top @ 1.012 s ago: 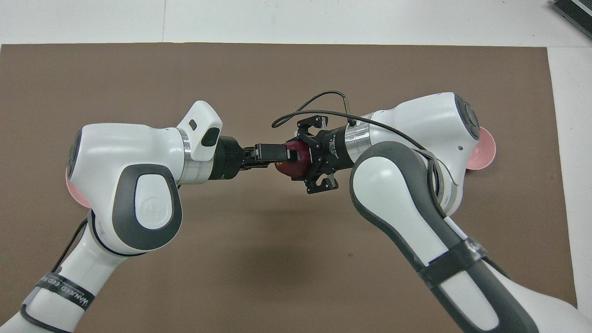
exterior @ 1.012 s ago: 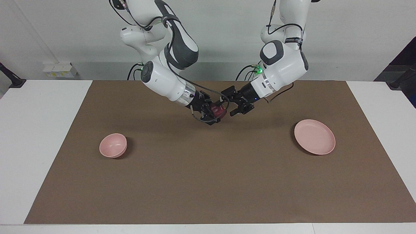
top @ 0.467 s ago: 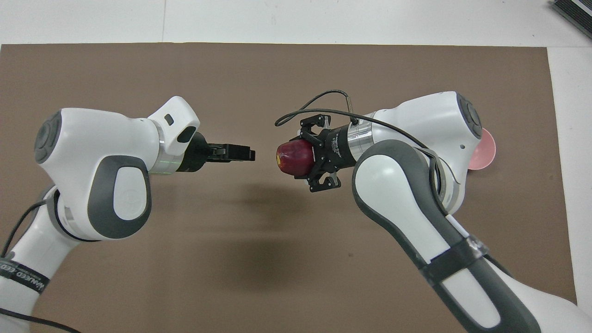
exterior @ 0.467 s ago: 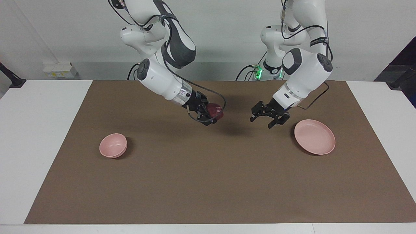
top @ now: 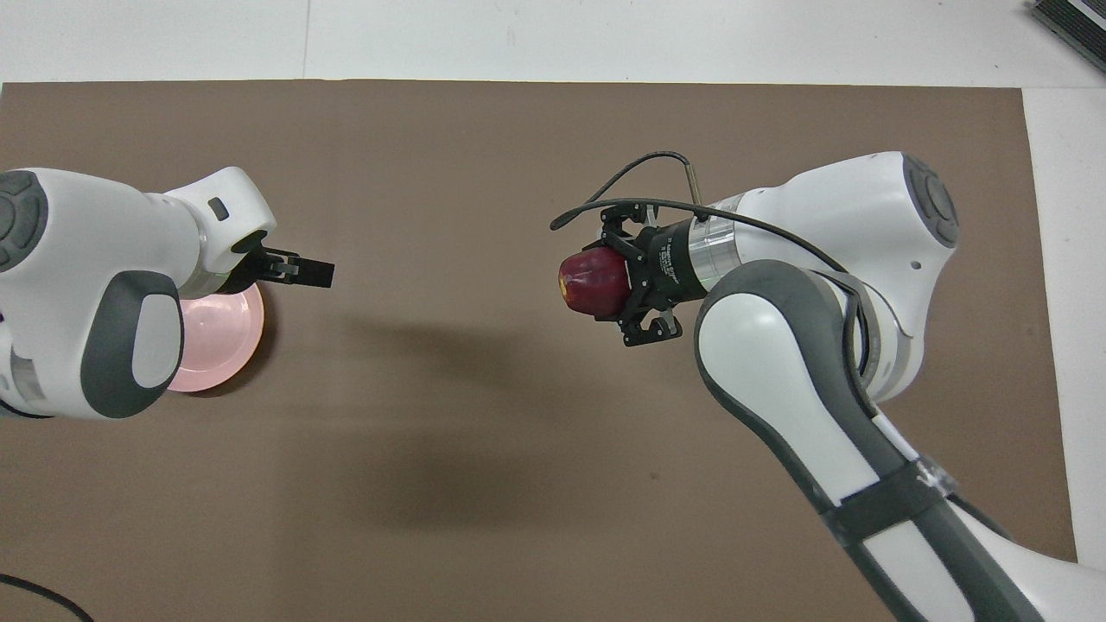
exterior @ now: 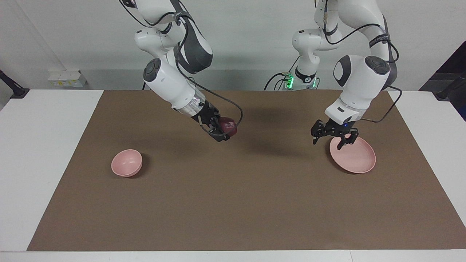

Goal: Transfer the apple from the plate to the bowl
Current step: 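Move the apple with the right gripper toward the pink cup while the left gripper withdraws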

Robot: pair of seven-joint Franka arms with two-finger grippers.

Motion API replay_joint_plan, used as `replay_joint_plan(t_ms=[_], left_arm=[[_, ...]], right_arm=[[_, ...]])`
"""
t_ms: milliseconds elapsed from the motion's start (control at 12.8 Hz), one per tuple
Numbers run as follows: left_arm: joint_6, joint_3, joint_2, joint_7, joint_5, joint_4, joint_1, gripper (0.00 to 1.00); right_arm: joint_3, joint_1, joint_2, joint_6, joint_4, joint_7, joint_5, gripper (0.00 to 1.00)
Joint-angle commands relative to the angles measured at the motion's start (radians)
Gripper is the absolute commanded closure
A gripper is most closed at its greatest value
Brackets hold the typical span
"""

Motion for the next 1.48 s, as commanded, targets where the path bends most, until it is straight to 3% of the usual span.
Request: replay_joint_plan(t_ms=[0, 156, 389, 623, 857, 1090, 1402], left_arm=[[-0.171, -0.008, -0.011, 0.013, 0.032, 0.127, 0.016, 0.00], [-0.311, -0.008, -0.013, 0.014, 0.032, 0.235, 0.016, 0.00], [-0.493, -0.005, -0.014, 0.014, 0.034, 0.379, 0.014, 0.00], [-0.612, 0.038, -0.019, 0.016, 0.035, 0.444, 0.008, 0.00], [-0.711, 0.134, -0.019, 0.031, 0.032, 0.528, -0.052, 0.00], [-0.770, 0.171, -0.043, 0.048, 0.034, 0.537, -0.087, 0.00], [-0.795, 0.207, -0.119, 0.047, 0.032, 0.491, -0.115, 0.00]], right_arm=[[0.003, -0.017, -0.032, -0.020, 0.003, -0.003, -0.150, 1.00], [0.004, -0.053, -0.046, -0.025, 0.006, -0.015, -0.224, 1.00], [0.004, -0.138, -0.060, -0.080, 0.007, -0.128, -0.229, 1.00], [0.003, -0.239, -0.072, -0.144, 0.006, -0.289, -0.234, 1.00], [0.004, -0.340, -0.074, -0.152, -0.005, -0.433, -0.336, 1.00], [0.004, -0.429, -0.052, -0.140, -0.013, -0.592, -0.384, 1.00], [0.004, -0.503, 0.058, -0.020, -0.031, -0.702, -0.473, 1.00]])
